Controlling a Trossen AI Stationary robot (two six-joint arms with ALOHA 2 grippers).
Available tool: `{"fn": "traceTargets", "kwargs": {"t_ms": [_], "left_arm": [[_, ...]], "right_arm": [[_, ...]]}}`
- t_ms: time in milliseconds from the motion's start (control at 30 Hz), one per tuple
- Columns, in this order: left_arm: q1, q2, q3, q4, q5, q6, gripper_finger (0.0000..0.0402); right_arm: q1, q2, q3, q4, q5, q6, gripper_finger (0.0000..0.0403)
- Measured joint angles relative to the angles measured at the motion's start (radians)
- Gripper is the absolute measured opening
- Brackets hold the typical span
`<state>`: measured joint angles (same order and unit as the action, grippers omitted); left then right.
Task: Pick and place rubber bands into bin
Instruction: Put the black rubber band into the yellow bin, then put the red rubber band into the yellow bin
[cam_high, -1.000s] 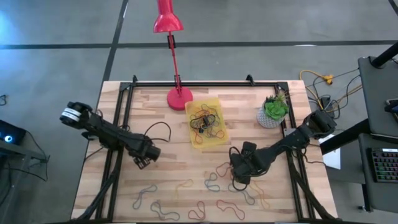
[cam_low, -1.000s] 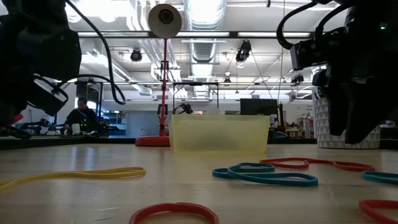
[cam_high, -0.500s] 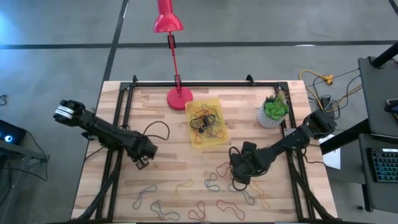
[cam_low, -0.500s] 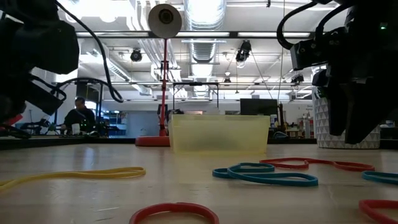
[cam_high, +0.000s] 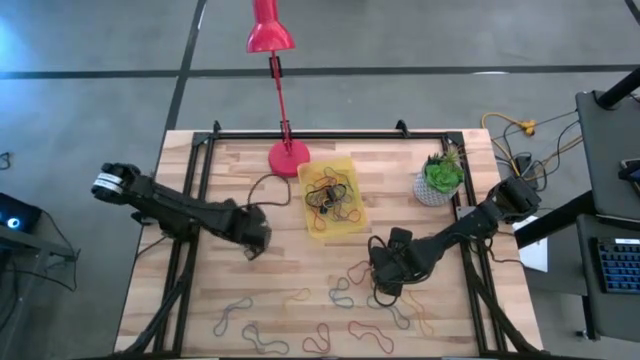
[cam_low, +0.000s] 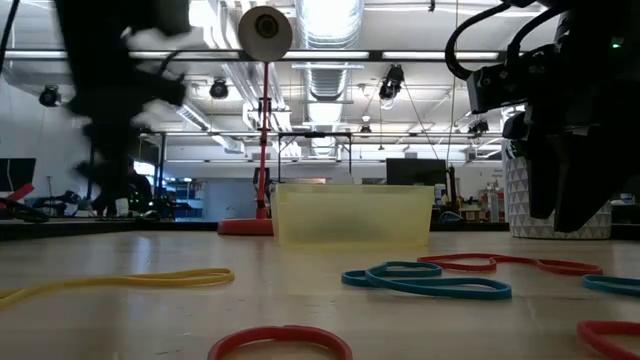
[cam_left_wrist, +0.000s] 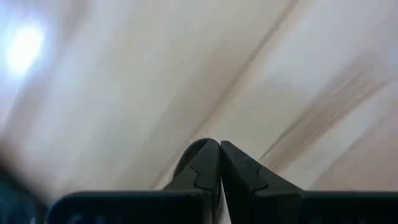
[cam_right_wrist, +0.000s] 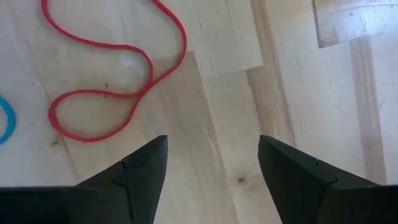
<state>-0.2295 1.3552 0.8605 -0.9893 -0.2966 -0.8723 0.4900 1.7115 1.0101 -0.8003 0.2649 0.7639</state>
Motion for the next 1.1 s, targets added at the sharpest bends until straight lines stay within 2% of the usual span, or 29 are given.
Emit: {"fn": "traceTargets", "kwargs": {"t_ms": [133, 233, 300, 433, 500, 567, 700, 800, 933, 1100], "left_arm": [[0.023, 0.004, 0.181, 0.039, -0.147, 0.118, 0.0000], [0.056, 0.025, 0.283, 0.243, -0.169, 0.296, 0.0000], [0.096, 0.046, 0.320, 0.406, -0.138, 0.415, 0.0000], [0.198, 0.140, 0.343, 0.760, 0.023, 0.601, 0.0000], [0.240, 0.201, 0.343, 0.882, 0.040, 0.646, 0.0007], [0.288, 0.255, 0.342, 0.936, 0.090, 0.633, 0.0026], [0.368, 0.346, 0.341, 0.977, 0.258, 0.484, 0.0090], [0.386, 0.379, 0.343, 0.965, 0.305, 0.403, 0.0150], [0.364, 0.334, 0.341, 0.856, 0.415, 0.443, 0.0211], [0.213, 0.209, 0.302, 0.641, 0.403, 0.561, 0.0225]], "right_arm": [[0.001, 0.000, -0.001, -0.001, 0.000, 0.002, 0.0237], [0.001, 0.000, -0.001, -0.002, 0.000, 0.003, 0.0237], [0.001, 0.000, -0.001, -0.003, 0.000, 0.004, 0.0237], [0.004, 0.000, -0.001, -0.015, -0.002, 0.047, 0.0237], [0.013, 0.000, 0.000, -0.029, -0.006, 0.074, 0.0237], [0.033, -0.001, 0.005, -0.073, -0.024, 0.104, 0.0237], [0.102, -0.004, 0.020, -0.145, -0.038, 0.169, 0.0237], [0.161, -0.005, 0.020, -0.155, -0.038, 0.224, 0.0237], [0.229, -0.005, 0.015, -0.154, -0.039, 0.275, 0.0237], [0.266, -0.002, 0.012, -0.113, -0.031, 0.193, 0.0237]]}}
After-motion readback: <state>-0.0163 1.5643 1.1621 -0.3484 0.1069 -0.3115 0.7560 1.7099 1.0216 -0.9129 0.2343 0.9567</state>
